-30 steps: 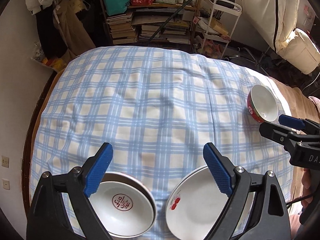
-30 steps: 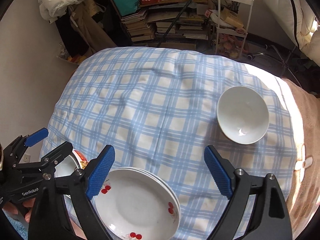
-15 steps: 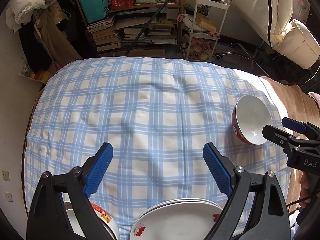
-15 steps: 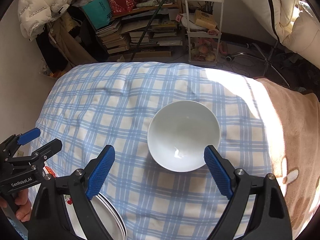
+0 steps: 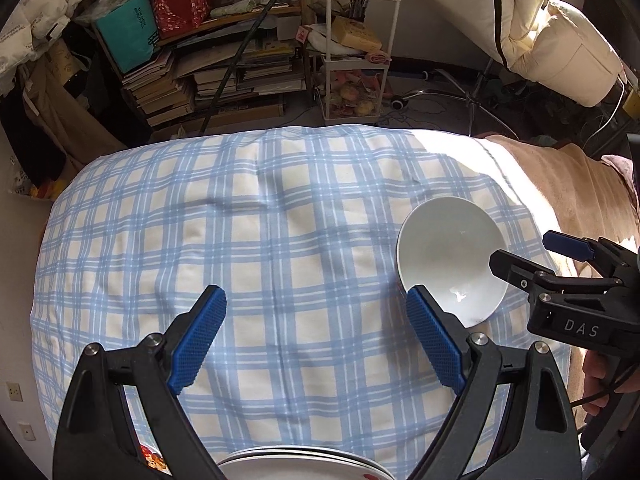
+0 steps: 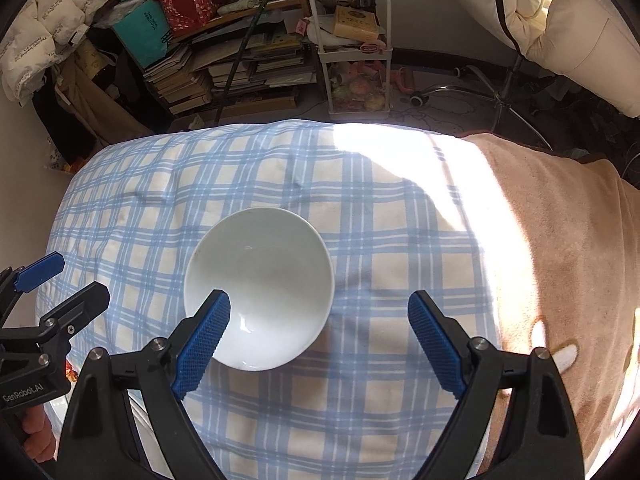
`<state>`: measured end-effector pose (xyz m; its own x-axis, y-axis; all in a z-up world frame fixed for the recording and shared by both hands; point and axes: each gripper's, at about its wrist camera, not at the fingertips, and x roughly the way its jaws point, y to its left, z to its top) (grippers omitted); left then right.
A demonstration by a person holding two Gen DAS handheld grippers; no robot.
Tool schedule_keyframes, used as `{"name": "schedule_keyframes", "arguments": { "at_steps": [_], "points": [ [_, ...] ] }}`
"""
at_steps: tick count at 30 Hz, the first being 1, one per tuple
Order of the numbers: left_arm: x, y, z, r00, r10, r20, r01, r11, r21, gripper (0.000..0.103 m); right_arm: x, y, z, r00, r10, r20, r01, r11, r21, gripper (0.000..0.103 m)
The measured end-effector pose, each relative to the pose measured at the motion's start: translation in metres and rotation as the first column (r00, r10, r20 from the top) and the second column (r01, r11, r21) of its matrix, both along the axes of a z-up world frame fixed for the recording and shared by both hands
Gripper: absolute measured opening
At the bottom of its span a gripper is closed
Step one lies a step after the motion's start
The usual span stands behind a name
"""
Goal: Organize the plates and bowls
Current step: 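Move both open tools toward the plain white bowl on the cloth, then close both tools on opposite rims of the white bowl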
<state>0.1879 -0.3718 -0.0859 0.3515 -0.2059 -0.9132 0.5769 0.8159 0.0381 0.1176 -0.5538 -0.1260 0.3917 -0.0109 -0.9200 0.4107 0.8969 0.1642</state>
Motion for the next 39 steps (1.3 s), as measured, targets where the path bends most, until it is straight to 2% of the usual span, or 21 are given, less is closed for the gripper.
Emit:
{"name": "schedule_keyframes", "arguments": {
  "at_steps": [1,3,5,8,9,11,13,15,16,18,19,21,23,27,32,39],
  "points": [
    [0.0,-0.004,-0.004,1.0,-0.002,-0.005,0.002,1.0,0.006,0.09,-0.001,-0.003,-0.003,1.0,-0.002,-0.004,0.002,1.0,-0.001,0.094],
    [0.003,-0.011,-0.012,1.0,-0.002,-0.021,0.002,1.0,0.01,0.09,-0.002,-0.008,-0.009,1.0,-0.009,-0.009,0.009,1.0,0.006,0.084],
    [0.006,-0.017,-0.021,0.999,0.0,-0.04,0.001,1.0,0.014,0.09,-0.004,-0.011,-0.015,1.0,-0.022,-0.017,0.022,1.0,0.022,0.081],
    [0.009,-0.026,-0.034,0.998,-0.008,-0.061,0.01,1.0,0.029,0.09,-0.005,-0.017,-0.023,0.999,-0.034,-0.022,0.035,0.998,0.052,0.067],
    [0.008,-0.029,-0.037,0.998,-0.014,-0.062,0.016,0.999,0.037,0.089,-0.005,-0.019,-0.026,0.999,-0.036,-0.025,0.038,0.997,0.066,0.065],
    [0.007,-0.035,-0.041,0.998,-0.026,-0.055,0.029,0.998,0.057,0.084,-0.004,-0.022,-0.03,0.999,-0.041,-0.027,0.044,0.995,0.087,0.065],
    [0.006,-0.041,-0.046,0.998,-0.035,-0.059,0.04,0.996,0.079,0.08,-0.003,-0.024,-0.035,0.999,-0.044,-0.032,0.047,0.994,0.097,0.06],
    [0.006,-0.046,-0.051,0.996,-0.039,-0.081,0.046,0.995,0.085,0.066,-0.001,-0.025,-0.039,0.998,-0.044,-0.043,0.049,0.992,0.115,0.047],
    [0.008,-0.047,-0.054,0.995,-0.034,-0.098,0.042,0.996,0.08,0.065,0.0,-0.026,-0.042,0.998,-0.044,-0.051,0.051,0.991,0.126,0.046],
    [0.01,-0.046,-0.057,0.993,-0.007,-0.116,0.012,0.999,0.045,0.058,0.001,-0.025,-0.046,0.998,-0.042,-0.05,0.049,0.987,0.155,0.033],
    [0.012,-0.046,-0.059,0.992,0.01,-0.125,-0.006,0.999,0.032,0.056,0.002,-0.025,-0.047,0.998,-0.04,-0.049,0.047,0.985,0.166,0.03],
    [0.015,-0.046,-0.065,0.984,0.018,-0.178,-0.02,1.0,-0.005,0.035,0.004,-0.023,-0.047,0.998,-0.037,-0.043,0.044,0.983,0.181,0.023],
    [0.016,-0.048,-0.07,0.974,0.004,-0.225,-0.012,0.999,-0.033,0.021,0.005,-0.021,-0.048,0.999,-0.029,-0.031,0.035,0.977,0.211,0.016],
    [0.014,-0.053,-0.072,0.971,-0.016,-0.239,0.006,0.999,-0.042,0.008,0.009,-0.014,-0.048,0.999,-0.01,-0.032,0.017,0.978,0.208,0.014],
    [0.011,-0.052,-0.068,0.968,-0.01,-0.25,0.0,0.999,-0.039,0.007,0.01,-0.003,-0.046,0.998,0.006,-0.056,0.001,0.992,0.128,0.012],
    [0.006,-0.029,-0.055,0.966,0.004,-0.257,-0.012,0.999,-0.032,0.007,0.003,0.008,-0.038,0.999,-0.002,-0.05,0.011,0.984,0.176,0.011]
  ]
}}
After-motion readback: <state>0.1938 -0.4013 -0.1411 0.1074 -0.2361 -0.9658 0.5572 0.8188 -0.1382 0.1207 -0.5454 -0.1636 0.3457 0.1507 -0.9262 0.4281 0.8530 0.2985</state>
